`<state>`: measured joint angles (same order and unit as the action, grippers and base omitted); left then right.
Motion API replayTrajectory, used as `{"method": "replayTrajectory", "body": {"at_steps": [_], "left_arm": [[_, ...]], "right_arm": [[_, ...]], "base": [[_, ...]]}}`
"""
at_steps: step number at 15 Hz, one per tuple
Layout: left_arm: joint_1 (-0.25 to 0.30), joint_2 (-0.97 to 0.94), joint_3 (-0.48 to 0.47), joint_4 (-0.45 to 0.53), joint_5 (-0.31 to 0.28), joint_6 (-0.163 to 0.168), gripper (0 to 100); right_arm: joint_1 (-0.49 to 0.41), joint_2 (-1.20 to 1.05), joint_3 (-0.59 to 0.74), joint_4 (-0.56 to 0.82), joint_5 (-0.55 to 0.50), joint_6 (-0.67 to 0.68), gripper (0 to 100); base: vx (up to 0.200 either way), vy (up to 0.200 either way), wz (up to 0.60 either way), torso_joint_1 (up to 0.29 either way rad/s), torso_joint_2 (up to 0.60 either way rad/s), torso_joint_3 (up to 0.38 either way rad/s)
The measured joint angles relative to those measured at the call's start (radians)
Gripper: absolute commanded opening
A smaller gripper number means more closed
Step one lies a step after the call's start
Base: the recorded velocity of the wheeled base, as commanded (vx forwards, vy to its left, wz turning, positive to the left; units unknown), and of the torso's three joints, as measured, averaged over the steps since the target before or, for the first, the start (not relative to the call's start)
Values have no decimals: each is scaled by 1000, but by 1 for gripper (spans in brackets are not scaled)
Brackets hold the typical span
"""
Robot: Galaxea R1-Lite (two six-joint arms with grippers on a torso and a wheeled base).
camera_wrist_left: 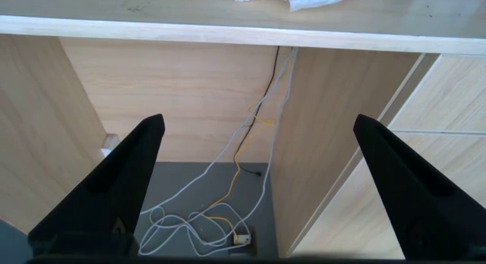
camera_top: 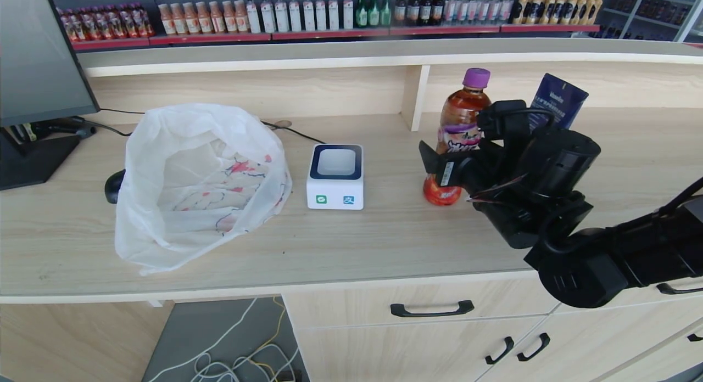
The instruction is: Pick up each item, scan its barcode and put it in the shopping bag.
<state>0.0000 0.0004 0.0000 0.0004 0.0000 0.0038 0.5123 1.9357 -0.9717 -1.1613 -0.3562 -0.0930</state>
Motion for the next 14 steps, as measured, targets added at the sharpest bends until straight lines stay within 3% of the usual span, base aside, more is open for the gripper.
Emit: {"method": "replayTrajectory", "body": {"at_steps": [12, 13, 14], "left_arm": [[0, 0, 0, 0, 0, 0, 100], [0, 0, 0, 0, 0, 0, 100], [0, 0, 0, 0, 0, 0, 100]], "right_arm": [[-16, 4, -10, 0, 16, -1, 100], [-16, 5, -10, 0, 16, -2, 0], [-16, 6, -11, 1, 16, -2, 0]], "base": [[0, 0, 0, 0, 0, 0], [0, 0, 0, 0, 0, 0], [0, 0, 0, 0, 0, 0]]}}
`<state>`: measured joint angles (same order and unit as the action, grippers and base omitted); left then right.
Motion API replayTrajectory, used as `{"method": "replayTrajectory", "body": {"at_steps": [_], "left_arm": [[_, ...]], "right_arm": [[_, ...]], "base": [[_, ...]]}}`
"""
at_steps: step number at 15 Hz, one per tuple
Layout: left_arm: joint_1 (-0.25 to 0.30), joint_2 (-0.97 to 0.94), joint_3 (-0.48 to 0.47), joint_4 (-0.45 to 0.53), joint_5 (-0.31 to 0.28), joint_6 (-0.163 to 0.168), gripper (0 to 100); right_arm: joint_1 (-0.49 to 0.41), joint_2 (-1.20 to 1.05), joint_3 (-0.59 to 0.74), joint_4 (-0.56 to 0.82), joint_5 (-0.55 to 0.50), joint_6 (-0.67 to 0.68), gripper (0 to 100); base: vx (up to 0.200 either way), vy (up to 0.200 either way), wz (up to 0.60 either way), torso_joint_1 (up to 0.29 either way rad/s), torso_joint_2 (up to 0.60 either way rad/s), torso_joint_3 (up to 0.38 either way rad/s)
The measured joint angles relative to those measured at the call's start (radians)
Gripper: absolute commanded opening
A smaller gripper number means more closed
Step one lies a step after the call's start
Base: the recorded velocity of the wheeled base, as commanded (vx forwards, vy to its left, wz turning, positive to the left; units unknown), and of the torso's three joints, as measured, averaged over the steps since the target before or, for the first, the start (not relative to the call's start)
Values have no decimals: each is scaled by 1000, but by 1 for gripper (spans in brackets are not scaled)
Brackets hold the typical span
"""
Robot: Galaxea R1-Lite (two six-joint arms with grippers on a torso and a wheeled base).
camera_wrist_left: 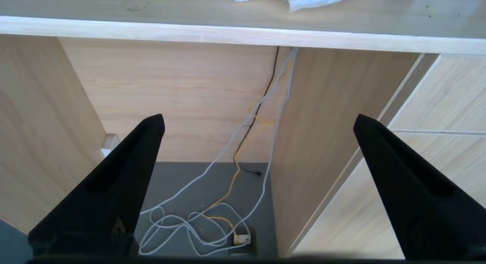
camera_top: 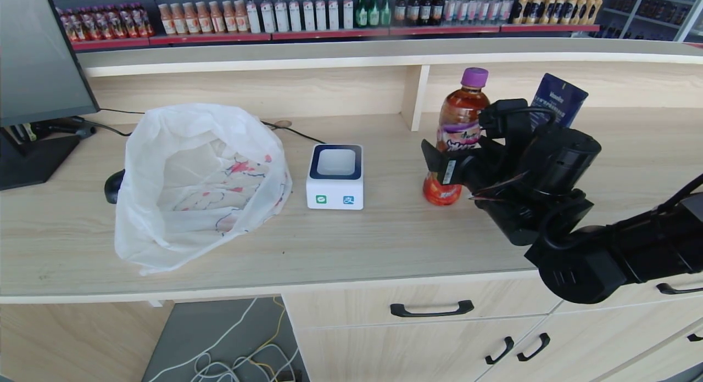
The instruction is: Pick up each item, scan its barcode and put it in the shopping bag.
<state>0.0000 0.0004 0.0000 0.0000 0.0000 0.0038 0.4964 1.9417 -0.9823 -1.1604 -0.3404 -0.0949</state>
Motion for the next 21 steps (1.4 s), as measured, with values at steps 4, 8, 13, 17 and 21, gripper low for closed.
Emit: {"method": "replayTrajectory", "body": {"at_steps": [4, 8, 13, 17, 21], "left_arm": [[0, 0, 0, 0, 0, 0, 100], [0, 0, 0, 0, 0, 0, 100], [0, 0, 0, 0, 0, 0, 100], [0, 0, 0, 1, 0, 0, 100], [0, 0, 0, 0, 0, 0, 100]], "right_arm": [[-1, 2, -4, 1, -1, 2, 0], [1, 1, -5, 0, 0, 4, 0], [15, -3, -4, 1, -1, 3, 0], [45, -29, 1, 2, -6, 4, 0], [99, -77, 9, -1, -14, -1, 0]], "base": [[0, 0, 0, 0, 0, 0], [0, 0, 0, 0, 0, 0], [0, 0, 0, 0, 0, 0], [0, 0, 0, 0, 0, 0], [0, 0, 0, 0, 0, 0]]}}
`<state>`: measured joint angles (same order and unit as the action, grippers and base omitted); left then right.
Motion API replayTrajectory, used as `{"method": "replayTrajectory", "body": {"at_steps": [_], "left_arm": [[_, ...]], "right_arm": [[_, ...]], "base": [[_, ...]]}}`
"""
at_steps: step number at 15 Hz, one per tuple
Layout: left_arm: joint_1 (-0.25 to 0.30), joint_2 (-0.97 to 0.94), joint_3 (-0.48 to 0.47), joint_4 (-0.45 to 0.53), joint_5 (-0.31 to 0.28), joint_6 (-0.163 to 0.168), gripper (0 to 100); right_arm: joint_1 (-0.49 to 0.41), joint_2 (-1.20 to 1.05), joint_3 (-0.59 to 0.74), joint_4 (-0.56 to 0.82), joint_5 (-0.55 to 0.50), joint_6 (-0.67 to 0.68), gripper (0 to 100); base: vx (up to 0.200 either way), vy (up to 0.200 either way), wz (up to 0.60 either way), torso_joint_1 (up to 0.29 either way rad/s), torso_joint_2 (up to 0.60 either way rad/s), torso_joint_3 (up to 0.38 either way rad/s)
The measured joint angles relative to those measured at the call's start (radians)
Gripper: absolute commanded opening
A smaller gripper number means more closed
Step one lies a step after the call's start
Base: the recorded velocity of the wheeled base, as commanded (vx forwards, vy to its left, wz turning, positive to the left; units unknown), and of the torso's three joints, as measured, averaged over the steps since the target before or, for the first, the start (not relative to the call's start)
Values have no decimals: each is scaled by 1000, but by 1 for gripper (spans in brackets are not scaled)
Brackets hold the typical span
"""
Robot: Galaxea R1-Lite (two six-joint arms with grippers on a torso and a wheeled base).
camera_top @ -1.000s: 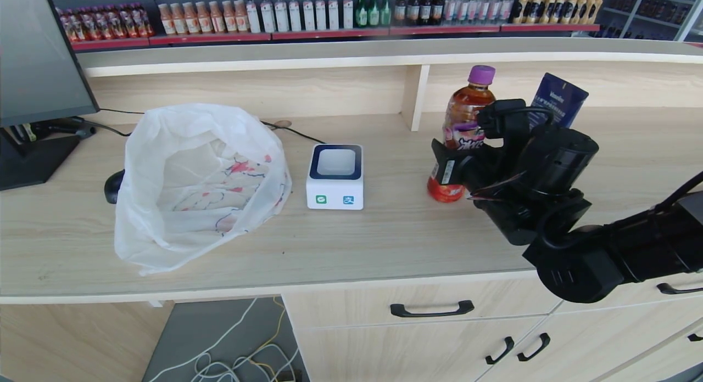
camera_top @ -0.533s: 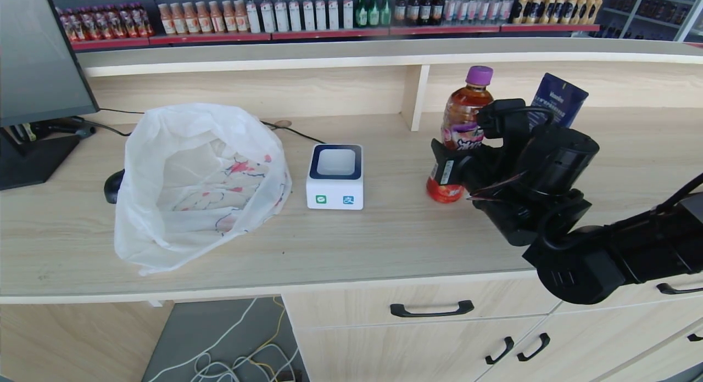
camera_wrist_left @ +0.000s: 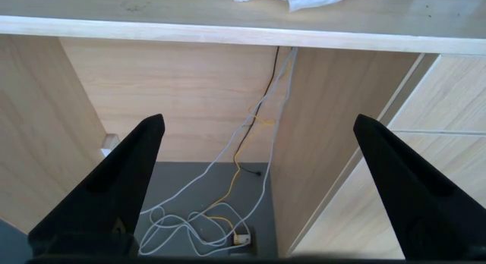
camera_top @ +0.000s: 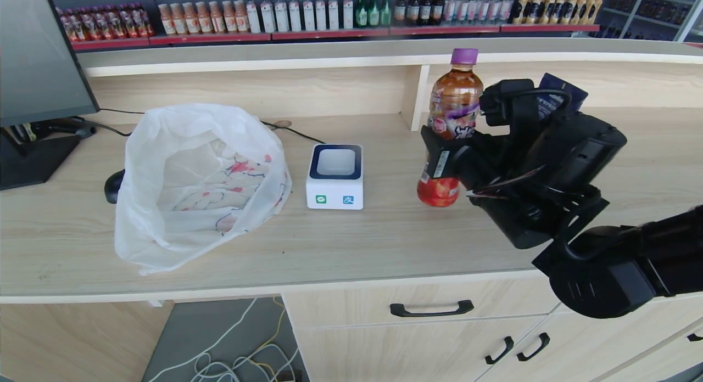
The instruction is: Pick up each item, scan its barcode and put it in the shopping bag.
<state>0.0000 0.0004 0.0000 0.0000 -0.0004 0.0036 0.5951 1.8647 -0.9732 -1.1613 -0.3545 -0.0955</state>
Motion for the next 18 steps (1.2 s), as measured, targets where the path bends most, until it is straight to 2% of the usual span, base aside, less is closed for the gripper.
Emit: {"method": "replayTrajectory", "body": {"at_steps": [9, 18], "left_arm": [[0, 0, 0, 1, 0, 1, 100], [0, 0, 0, 0, 0, 0, 100]], "right_arm": [[69, -151, 96, -1, 1, 3, 0], [127, -322, 277, 0, 7, 18, 0]], "base": [[0, 0, 0, 0, 0, 0], [0, 0, 0, 0, 0, 0]]}}
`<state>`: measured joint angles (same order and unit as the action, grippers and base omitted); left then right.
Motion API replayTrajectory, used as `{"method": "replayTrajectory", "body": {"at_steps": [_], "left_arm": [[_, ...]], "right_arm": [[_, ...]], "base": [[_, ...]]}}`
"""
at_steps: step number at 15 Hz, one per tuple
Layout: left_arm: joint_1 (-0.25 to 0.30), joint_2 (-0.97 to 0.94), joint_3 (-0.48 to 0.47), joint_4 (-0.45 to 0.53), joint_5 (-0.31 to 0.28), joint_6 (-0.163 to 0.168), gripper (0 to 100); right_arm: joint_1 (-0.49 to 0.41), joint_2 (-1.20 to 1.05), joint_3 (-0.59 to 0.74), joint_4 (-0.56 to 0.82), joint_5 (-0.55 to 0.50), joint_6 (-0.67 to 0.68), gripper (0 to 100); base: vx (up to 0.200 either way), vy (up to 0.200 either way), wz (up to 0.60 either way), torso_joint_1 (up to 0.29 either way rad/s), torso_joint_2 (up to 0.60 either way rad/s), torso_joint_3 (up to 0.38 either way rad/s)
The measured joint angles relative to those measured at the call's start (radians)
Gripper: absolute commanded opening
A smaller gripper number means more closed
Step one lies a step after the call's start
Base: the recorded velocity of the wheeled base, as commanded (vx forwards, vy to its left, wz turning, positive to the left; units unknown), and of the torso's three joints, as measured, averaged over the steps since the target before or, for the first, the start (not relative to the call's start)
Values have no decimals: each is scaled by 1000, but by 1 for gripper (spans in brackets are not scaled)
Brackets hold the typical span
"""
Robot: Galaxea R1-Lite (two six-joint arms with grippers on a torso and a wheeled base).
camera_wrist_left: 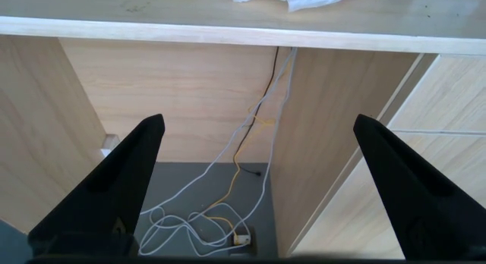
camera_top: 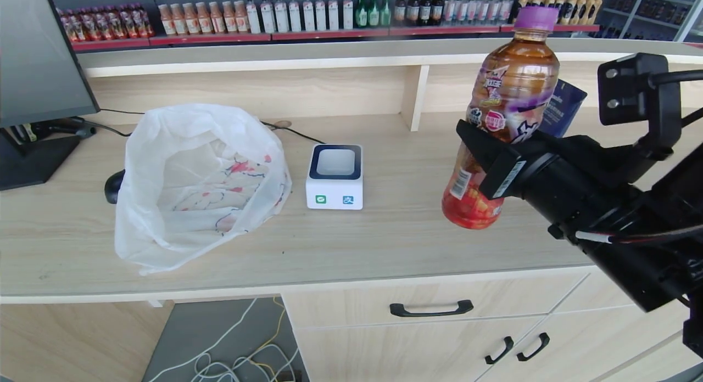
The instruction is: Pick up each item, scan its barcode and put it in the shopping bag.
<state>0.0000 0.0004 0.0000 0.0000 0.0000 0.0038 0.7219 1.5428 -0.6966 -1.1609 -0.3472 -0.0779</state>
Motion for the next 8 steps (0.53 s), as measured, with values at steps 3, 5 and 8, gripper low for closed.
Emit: {"method": "replayTrajectory", "body": {"at_steps": [3, 5, 8], "left_arm": [[0, 0, 0, 0, 0, 0, 100], [0, 0, 0, 1, 0, 0, 100], [0, 0, 0, 0, 0, 0, 100]], "right_arm": [[4, -46, 46, 1, 2, 28, 0], [4, -69, 70, 2, 13, 32, 0], [5, -86, 76, 1, 37, 47, 0]], "base": [[0, 0, 0, 0, 0, 0], [0, 0, 0, 0, 0, 0], [0, 0, 0, 0, 0, 0]]}}
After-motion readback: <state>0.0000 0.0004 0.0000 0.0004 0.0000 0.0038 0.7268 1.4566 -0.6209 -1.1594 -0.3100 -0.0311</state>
